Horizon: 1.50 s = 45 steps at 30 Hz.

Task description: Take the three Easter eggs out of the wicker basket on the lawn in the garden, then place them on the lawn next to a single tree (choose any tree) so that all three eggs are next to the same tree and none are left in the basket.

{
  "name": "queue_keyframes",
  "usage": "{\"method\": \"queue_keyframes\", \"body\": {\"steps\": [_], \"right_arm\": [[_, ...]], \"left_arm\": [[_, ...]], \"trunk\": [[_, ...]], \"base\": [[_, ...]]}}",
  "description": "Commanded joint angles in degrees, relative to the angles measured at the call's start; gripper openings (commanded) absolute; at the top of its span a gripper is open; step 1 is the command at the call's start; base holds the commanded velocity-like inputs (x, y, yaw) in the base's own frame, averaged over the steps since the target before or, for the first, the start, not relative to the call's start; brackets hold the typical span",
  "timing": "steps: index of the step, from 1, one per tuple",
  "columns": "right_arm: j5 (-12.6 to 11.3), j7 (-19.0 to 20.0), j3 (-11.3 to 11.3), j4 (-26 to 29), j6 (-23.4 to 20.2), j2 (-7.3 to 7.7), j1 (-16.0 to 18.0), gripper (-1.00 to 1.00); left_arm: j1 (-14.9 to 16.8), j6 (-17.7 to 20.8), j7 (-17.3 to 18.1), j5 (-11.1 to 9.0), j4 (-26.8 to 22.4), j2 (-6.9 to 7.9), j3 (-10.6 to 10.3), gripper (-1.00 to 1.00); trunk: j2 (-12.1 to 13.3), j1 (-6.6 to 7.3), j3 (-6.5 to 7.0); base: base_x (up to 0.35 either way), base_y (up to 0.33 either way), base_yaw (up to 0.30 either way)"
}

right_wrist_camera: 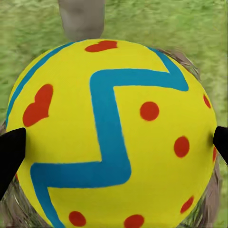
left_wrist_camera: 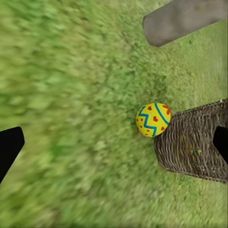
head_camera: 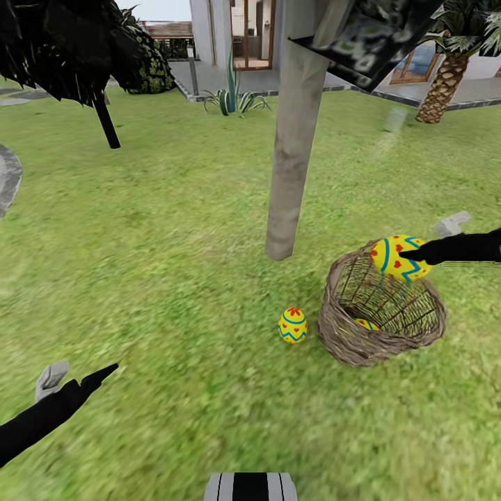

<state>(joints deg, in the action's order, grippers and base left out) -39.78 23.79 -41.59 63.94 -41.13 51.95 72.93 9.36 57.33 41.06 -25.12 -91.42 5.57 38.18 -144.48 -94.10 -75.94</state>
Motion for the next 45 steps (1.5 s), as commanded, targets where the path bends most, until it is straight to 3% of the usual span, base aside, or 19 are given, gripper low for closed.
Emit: {"method": "queue_keyframes", "body": {"steps": [1,5,10,12,16,19,23,25,27,29,32,35,38,40,42,45], "right_arm": [[-0.01,0.09,0.41,3.05,-2.16,0.36,0.10,-1.00],[0.00,-0.14,5.39,13.24,-8.17,0.19,0.10,-1.00],[0.60,-0.68,6.23,18.45,-9.01,-4.69,0.25,-1.00],[1.57,-1.49,6.21,18.00,-9.04,-8.45,0.29,-1.00],[9.65,-2.87,6.01,13.40,-8.92,-19.95,0.40,-1.00],[13.54,-2.97,6.00,9.93,-8.85,-26.47,0.51,-1.00],[20.92,-3.15,6.52,5.35,-8.33,-39.51,0.47,-1.00],[22.04,-4.36,6.91,3.74,-6.68,-43.85,0.29,-1.00],[22.23,-7.40,7.04,0.11,-2.37,-47.16,0.06,-1.00],[21.70,-9.62,7.15,-1.56,2.48,-48.49,-0.91,-1.00],[20.07,-11.30,7.17,-2.06,6.49,-48.92,-3.91,-1.00],[19.67,-18.67,7.04,-6.77,14.89,-49.53,-6.37,-1.00],[19.67,-32.18,6.96,-15.93,28.56,-52.68,-9.35,-1.00],[19.71,-37.92,6.93,-21.13,36.19,-55.18,-10.81,-1.00],[19.59,-39.98,6.88,-24.25,40.69,-57.28,-12.90,-1.00],[19.36,-40.08,6.80,-24.82,41.57,-58.88,-16.00,-1.00]], "left_arm": [[0.04,0.23,0.38,0.19,0.00,-0.02,0.03,1.00],[0.04,0.23,0.50,0.21,0.03,-0.11,-0.03,1.00],[0.04,0.15,0.58,0.31,0.26,-1.13,-0.14,1.00],[0.04,0.10,0.55,0.33,0.27,-1.28,-0.20,1.00],[0.04,-0.63,0.58,0.33,0.28,-1.34,-0.24,1.00],[0.04,-0.78,0.44,0.39,0.28,-1.31,-0.29,1.00],[0.04,-2.02,0.37,0.43,0.36,-1.24,-0.10,1.00],[0.04,-2.28,0.40,0.43,0.32,-1.10,0.10,1.00],[0.04,-2.43,0.42,0.42,0.29,-1.06,0.20,1.00],[0.04,-2.47,0.42,0.38,0.28,-1.16,0.17,1.00],[0.04,-2.49,0.38,0.41,0.28,-1.33,0.03,1.00],[0.04,-2.49,0.41,0.42,0.28,-1.35,0.03,1.00],[0.04,-2.49,0.42,0.42,0.28,-1.35,0.05,1.00],[0.04,-2.49,0.43,0.42,0.31,-1.44,0.05,1.00],[0.04,-2.49,0.42,0.42,0.36,-1.81,0.05,1.00],[0.04,-2.49,0.42,0.42,0.37,-2.18,0.12,1.00]], "trunk": [[-0.02,0.01,-0.05],[-0.02,0.01,-0.05],[-0.02,0.01,-0.05],[-0.02,0.01,-0.05],[-0.02,0.01,-0.05],[-0.02,0.01,-0.05],[-0.02,0.01,-0.05],[-0.02,0.01,-0.05],[-0.02,0.01,-0.05],[-0.02,0.01,-0.05],[-0.02,0.01,-0.05],[-0.02,0.01,-0.05],[-0.02,0.01,-0.05],[-0.02,0.01,-0.05],[-0.02,0.01,-0.05],[-0.02,0.01,-0.05]], "base": [[0.000,0.000,0.000],[0.000,0.000,0.000],[0.000,0.000,0.000],[0.000,0.000,0.000],[0.000,0.000,0.000],[0.000,0.000,0.000],[0.000,0.000,0.000],[0.000,0.000,0.000],[0.000,0.000,0.000],[0.000,0.000,0.000],[0.000,0.000,0.000],[0.000,0.000,0.000],[0.000,0.000,0.000],[0.000,0.000,0.000],[0.000,0.000,0.000],[0.003,0.014,0.000]]}}
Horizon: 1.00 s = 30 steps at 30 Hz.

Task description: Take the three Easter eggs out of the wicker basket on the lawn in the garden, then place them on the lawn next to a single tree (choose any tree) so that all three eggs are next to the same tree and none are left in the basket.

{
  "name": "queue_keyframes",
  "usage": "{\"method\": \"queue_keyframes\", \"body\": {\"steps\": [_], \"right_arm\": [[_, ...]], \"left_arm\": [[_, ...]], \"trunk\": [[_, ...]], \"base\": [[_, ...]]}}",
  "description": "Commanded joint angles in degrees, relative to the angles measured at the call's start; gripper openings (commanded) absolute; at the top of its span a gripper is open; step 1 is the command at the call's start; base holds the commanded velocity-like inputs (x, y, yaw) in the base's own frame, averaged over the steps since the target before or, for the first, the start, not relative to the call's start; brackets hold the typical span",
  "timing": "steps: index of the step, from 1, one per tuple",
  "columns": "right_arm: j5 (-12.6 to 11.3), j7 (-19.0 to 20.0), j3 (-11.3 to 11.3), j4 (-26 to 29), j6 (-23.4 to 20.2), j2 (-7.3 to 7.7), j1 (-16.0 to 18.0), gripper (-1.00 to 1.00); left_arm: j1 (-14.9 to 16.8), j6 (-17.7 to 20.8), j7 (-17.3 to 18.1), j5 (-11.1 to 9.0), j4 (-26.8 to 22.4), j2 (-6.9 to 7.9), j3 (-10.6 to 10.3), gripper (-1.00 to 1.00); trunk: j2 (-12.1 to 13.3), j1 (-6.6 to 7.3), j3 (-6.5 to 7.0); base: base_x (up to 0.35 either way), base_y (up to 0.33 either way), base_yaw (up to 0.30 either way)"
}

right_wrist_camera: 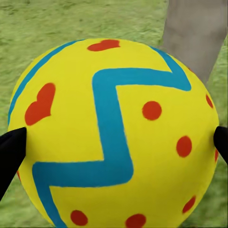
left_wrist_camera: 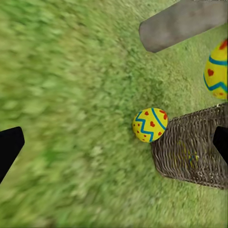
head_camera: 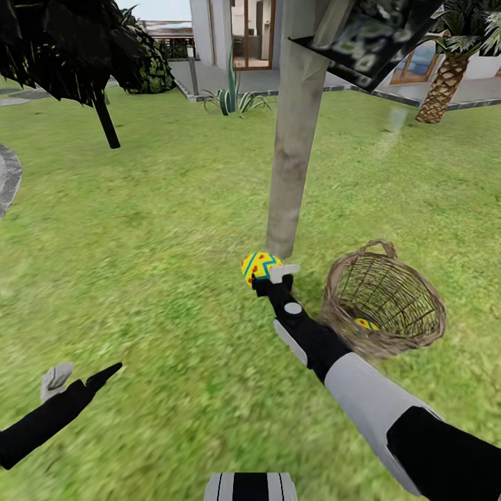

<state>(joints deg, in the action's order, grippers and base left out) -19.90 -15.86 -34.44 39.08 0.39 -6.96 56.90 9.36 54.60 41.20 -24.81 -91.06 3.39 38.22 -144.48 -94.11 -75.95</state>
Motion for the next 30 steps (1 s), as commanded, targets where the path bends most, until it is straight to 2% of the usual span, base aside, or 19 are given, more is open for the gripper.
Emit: {"method": "queue_keyframes", "body": {"steps": [1,3,4,12,15,23,25,28,30], "right_arm": [[-0.54,-0.35,-0.35,0.00,0.10,-0.21,-0.59,-1.00],[-0.50,-0.19,-0.38,-0.06,1.22,-0.59,-2.87,-1.00],[-0.35,-0.22,-0.34,-0.54,4.09,-0.61,-3.90,-1.00],[0.04,-0.60,-0.56,-5.11,11.21,-0.72,-5.60,-1.00],[-0.11,-0.79,-0.35,-8.52,11.82,-0.80,-5.72,-1.00],[-0.61,-0.81,1.10,-11.00,12.56,-0.86,-5.75,-1.00],[-3.00,-0.80,2.18,-11.14,14.96,-0.86,-5.76,-1.00],[-9.15,-0.76,2.79,-11.21,16.35,-0.83,-5.75,-1.00],[-10.30,-0.75,2.86,-11.22,16.50,-0.79,-5.75,-1.00]], "left_arm": [[0.04,0.25,0.28,0.11,0.00,-0.02,0.08,1.00],[0.04,0.25,0.28,0.11,0.00,-0.11,0.03,1.00],[0.04,0.25,0.34,0.09,0.00,-0.13,0.02,1.00],[0.04,0.25,0.39,0.09,0.00,-0.77,0.05,1.00],[0.04,0.25,0.37,0.09,0.00,-0.83,0.09,1.00],[0.04,0.30,0.36,-0.06,-0.03,-0.93,0.10,1.00],[0.04,0.32,0.37,-0.09,-0.01,-0.90,0.10,1.00],[0.04,0.53,0.46,-0.28,0.00,-0.81,0.17,1.00],[0.04,0.93,0.41,-0.31,0.00,-0.71,0.13,1.00]], "trunk": [[-0.02,0.01,-0.04],[-0.02,0.01,-0.04],[-0.02,0.01,-0.04],[-0.02,0.01,-0.04],[-0.02,0.01,-0.04],[-0.02,0.01,-0.04],[-0.02,0.01,-0.04],[-0.02,0.01,-0.04],[-0.02,0.01,-0.04]], "base": [[0.047,0.107,0.000],[0.121,0.212,0.000],[0.158,0.248,0.000],[0.224,0.173,0.000],[0.131,0.011,0.000],[0.157,0.040,0.000],[0.100,0.016,0.000],[0.021,0.003,0.000],[0.005,0.001,0.000]]}}
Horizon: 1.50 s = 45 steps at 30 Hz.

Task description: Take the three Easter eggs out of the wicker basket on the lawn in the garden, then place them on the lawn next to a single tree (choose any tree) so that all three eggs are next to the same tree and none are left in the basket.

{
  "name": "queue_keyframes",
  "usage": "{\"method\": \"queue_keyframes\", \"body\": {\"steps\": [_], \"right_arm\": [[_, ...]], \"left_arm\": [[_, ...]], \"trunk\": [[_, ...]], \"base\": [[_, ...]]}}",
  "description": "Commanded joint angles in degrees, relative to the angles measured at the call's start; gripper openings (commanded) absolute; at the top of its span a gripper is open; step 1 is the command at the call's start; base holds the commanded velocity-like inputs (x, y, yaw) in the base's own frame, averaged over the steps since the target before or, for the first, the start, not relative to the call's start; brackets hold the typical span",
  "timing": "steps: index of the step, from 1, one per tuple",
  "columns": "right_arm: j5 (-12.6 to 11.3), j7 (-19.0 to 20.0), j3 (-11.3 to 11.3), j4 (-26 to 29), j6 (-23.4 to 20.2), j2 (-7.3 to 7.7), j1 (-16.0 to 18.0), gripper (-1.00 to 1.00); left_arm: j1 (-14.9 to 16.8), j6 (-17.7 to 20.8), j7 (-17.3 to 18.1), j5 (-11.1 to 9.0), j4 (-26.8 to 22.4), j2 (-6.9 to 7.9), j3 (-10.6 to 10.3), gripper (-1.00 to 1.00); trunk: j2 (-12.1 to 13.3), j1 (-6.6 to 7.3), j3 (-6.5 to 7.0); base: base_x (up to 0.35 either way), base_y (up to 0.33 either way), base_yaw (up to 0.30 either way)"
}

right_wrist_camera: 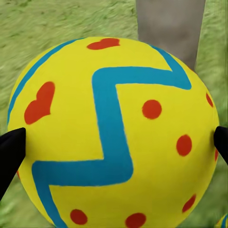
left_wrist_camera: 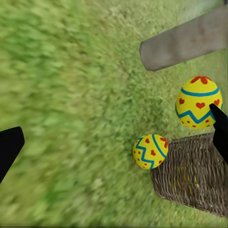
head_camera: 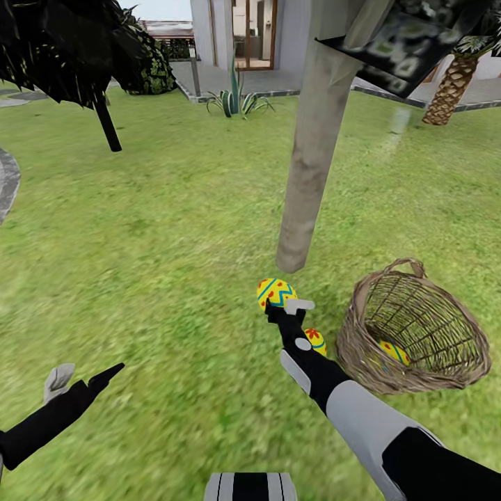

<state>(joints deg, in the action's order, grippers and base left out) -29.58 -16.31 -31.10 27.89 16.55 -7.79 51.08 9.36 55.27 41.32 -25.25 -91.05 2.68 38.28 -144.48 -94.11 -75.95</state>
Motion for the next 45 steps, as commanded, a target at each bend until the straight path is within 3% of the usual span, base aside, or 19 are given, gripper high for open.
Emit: {"method": "queue_keyframes", "body": {"steps": [1,18,19,22,25,28,34,45], "right_arm": [[-0.96,-0.30,-0.46,-0.03,0.41,0.05,0.07,-1.00],[-0.93,-0.39,-0.60,0.06,0.47,0.13,0.07,-1.00],[-0.93,-0.39,-0.61,0.04,0.49,0.11,0.08,-1.00],[-0.92,-0.39,-0.62,0.09,0.39,0.08,0.07,-1.00],[-0.92,-0.39,-0.57,0.14,0.41,0.14,0.08,-1.00],[-0.92,-0.39,-0.60,0.15,0.41,0.14,0.08,-1.00],[-0.92,-0.41,-0.54,0.33,0.57,0.23,0.08,-1.00],[-0.87,-0.39,-0.59,0.50,0.71,0.32,0.08,-1.00]], "left_arm": [[0.04,0.56,0.22,0.12,-0.07,0.12,-0.05,1.00],[0.04,2.82,0.15,0.23,-0.59,0.35,-0.26,1.00],[0.04,2.82,0.02,0.34,-0.60,0.33,-0.90,1.00],[2.23,2.85,-1.33,0.16,-1.05,0.77,-6.80,1.00],[8.64,2.93,-7.87,-0.43,-1.53,0.72,-9.94,1.00],[9.75,2.91,-9.01,-0.78,-1.49,0.31,-13.10,1.00],[9.97,2.99,-9.14,-3.17,-1.41,0.54,-13.74,1.00],[9.97,2.95,-9.06,-3.49,-1.50,0.66,-13.46,1.00]], "trunk": [[-0.02,0.01,-0.04],[-0.24,-0.43,-3.81],[-0.26,-0.45,-4.03],[-0.30,-0.53,-4.69],[-0.34,-0.61,-5.36],[-0.38,-0.69,-6.02],[-0.46,-0.84,-7.35],[-0.51,-0.94,-8.24]], "base": [[0.001,0.000,0.000],[0.000,0.000,0.000],[0.000,0.000,0.000],[0.000,0.000,0.000],[0.000,0.000,0.000],[0.000,0.000,0.000],[0.000,0.000,0.000],[0.000,0.000,0.000]]}}
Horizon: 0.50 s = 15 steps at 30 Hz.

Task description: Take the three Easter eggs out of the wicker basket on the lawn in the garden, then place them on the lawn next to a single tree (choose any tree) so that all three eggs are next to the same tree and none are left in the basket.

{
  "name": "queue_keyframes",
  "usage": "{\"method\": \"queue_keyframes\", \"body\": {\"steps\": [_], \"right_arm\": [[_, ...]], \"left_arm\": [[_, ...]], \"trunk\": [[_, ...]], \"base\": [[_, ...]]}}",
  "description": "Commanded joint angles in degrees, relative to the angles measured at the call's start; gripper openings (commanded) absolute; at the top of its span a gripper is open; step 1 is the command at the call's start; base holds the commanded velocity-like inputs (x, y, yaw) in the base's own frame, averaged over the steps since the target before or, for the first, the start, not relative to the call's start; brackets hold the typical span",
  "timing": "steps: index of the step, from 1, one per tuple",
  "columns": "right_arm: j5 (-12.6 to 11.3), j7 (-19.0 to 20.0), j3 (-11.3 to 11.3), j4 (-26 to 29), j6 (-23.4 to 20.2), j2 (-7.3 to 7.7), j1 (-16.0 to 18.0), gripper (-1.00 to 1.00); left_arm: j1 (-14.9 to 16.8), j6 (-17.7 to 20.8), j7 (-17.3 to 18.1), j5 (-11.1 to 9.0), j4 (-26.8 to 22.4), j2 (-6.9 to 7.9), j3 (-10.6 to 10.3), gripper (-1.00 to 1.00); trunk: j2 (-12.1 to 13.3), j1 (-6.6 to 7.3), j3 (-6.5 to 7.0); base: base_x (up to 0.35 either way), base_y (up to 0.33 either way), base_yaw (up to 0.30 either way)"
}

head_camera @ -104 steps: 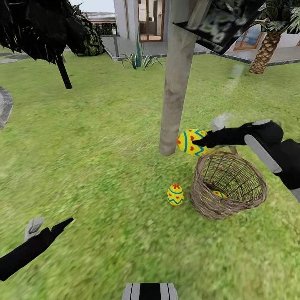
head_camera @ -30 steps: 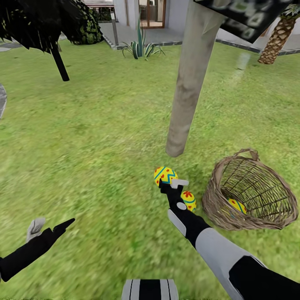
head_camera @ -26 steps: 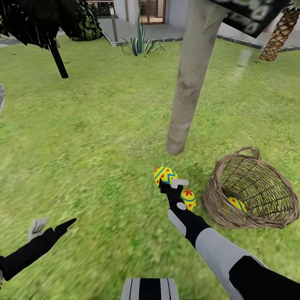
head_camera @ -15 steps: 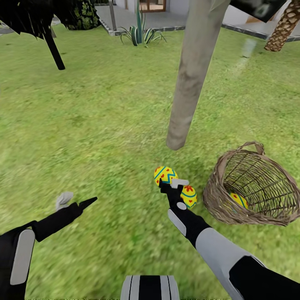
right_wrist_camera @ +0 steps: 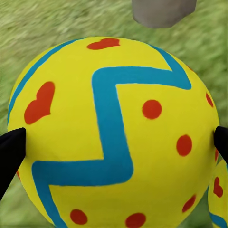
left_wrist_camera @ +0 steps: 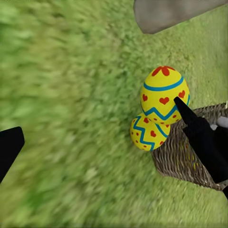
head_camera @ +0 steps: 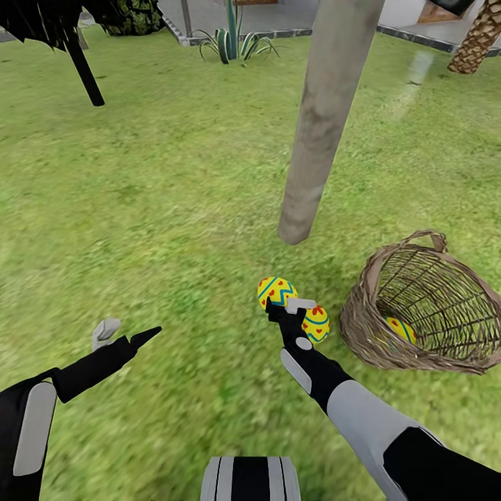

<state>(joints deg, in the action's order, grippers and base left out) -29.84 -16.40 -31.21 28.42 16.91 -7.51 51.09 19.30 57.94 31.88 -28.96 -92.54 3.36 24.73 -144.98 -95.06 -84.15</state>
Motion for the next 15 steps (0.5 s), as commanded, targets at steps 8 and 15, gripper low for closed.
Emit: {"method": "queue_keyframes", "body": {"steps": [8,15], "right_arm": [[-0.57,-0.30,-0.52,-0.03,0.56,-0.04,0.06,-1.00],[-0.58,-0.21,-0.55,0.05,0.57,-0.06,0.06,-1.00]], "left_arm": [[0.04,0.26,0.46,0.05,-0.01,0.05,1.28,1.00],[0.04,0.25,0.46,0.05,-0.01,-0.02,2.27,1.00]], "trunk": [[-0.04,-0.04,-0.48],[-0.13,-0.22,-2.03]], "base": [[0.000,0.000,0.000],[0.000,0.000,0.000]]}}
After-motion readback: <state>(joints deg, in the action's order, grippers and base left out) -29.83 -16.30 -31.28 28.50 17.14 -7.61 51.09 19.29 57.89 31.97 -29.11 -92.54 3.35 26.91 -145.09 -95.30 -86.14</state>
